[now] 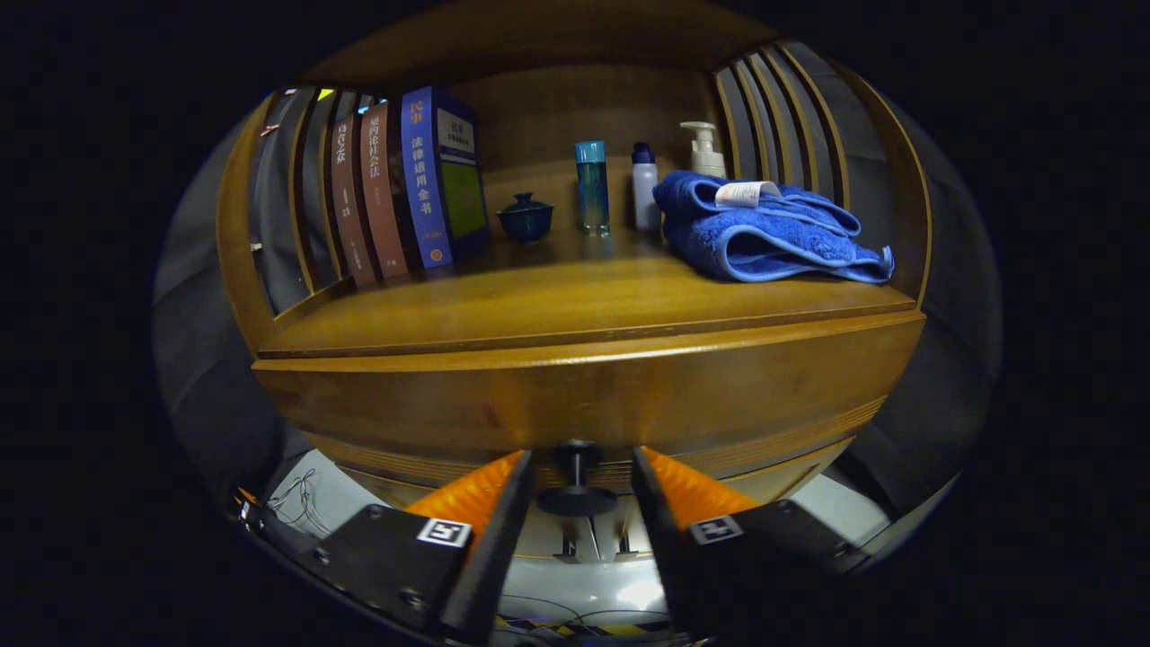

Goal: Pull open the drawer, take out the items inside it, and place them on the countertop above the cabinet.

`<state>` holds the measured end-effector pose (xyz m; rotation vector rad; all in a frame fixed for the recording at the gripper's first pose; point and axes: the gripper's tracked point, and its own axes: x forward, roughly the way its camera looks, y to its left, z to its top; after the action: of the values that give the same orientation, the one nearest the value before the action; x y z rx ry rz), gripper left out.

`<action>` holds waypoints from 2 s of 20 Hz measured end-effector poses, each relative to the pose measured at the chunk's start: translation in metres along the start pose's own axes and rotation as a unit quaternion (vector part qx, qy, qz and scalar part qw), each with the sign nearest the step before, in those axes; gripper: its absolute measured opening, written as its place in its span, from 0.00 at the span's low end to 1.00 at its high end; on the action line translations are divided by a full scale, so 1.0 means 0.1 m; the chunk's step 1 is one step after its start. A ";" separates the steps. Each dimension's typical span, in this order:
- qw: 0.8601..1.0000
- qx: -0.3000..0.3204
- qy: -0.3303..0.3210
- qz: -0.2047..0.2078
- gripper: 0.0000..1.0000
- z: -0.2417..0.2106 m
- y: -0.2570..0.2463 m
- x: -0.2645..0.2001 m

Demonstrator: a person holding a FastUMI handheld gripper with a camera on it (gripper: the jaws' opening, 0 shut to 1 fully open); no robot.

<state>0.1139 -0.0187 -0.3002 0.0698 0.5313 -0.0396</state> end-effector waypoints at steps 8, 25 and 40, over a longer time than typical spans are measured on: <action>1.000 -0.016 0.006 0.002 0.31 -0.01 -0.01 0.02; 0.996 -0.024 0.086 0.002 0.31 -0.58 -0.01 -0.99; 0.993 -0.004 0.116 0.004 0.30 -1.03 -0.06 -1.70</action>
<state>-0.0855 -0.0138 -0.3030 0.0683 0.7635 -0.0206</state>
